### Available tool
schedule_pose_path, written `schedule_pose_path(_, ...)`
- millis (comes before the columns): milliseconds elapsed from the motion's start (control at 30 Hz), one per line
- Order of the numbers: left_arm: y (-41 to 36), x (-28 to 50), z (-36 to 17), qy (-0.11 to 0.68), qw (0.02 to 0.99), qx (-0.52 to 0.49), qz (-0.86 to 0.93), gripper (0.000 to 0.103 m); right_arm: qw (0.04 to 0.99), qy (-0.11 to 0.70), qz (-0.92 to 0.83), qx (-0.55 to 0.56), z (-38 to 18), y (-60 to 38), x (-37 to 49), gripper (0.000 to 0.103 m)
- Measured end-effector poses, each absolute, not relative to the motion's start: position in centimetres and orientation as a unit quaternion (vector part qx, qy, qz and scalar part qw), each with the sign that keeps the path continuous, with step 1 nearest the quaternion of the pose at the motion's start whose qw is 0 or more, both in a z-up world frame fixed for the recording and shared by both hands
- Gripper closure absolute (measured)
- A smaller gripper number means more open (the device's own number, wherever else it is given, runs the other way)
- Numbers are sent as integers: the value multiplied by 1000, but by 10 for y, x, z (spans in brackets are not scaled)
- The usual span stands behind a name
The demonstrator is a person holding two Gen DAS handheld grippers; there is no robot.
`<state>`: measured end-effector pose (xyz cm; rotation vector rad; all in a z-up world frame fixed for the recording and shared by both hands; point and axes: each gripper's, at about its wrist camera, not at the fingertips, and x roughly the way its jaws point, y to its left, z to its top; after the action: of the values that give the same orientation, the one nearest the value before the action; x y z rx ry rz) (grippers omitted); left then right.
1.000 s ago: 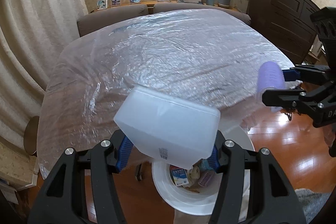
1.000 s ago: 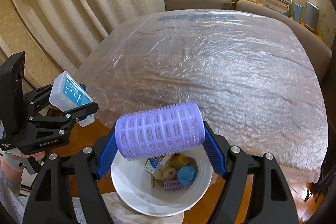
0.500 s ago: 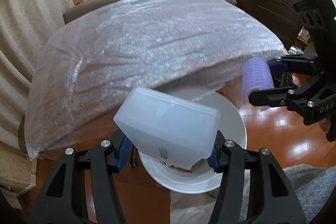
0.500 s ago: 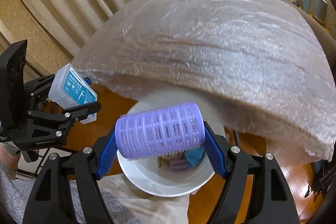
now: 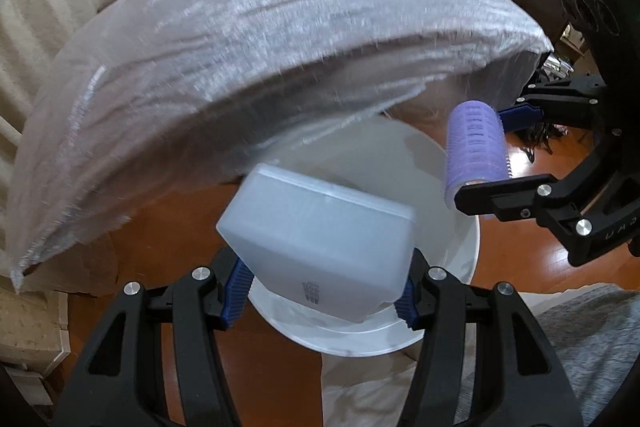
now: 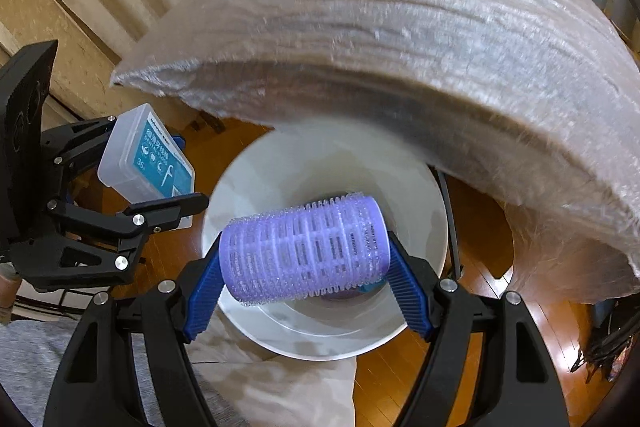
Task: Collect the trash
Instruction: 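Carry the white box and purple roller over the white bin with both tools, then lower the white box and purple roller into the bin and open both tools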
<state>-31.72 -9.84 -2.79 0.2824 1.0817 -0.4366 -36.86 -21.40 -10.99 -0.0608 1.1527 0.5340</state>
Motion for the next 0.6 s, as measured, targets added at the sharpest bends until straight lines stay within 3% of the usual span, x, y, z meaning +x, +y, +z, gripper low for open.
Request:
schedule_pose_path(533, -107, -305, -84, 542, 801, 143, -210, 44, 800, 556, 223, -22, -159, -210, -341, 29)
schedule_pose_path(567, -108, -308, -86, 542, 800, 136, -220, 43, 800, 557, 221, -19, -160, -211, -339, 29)
schedule_pose_path(600, -108, -308, -87, 542, 798, 130, -227, 32, 801, 557, 219, -16, -160, -212, -338, 29)
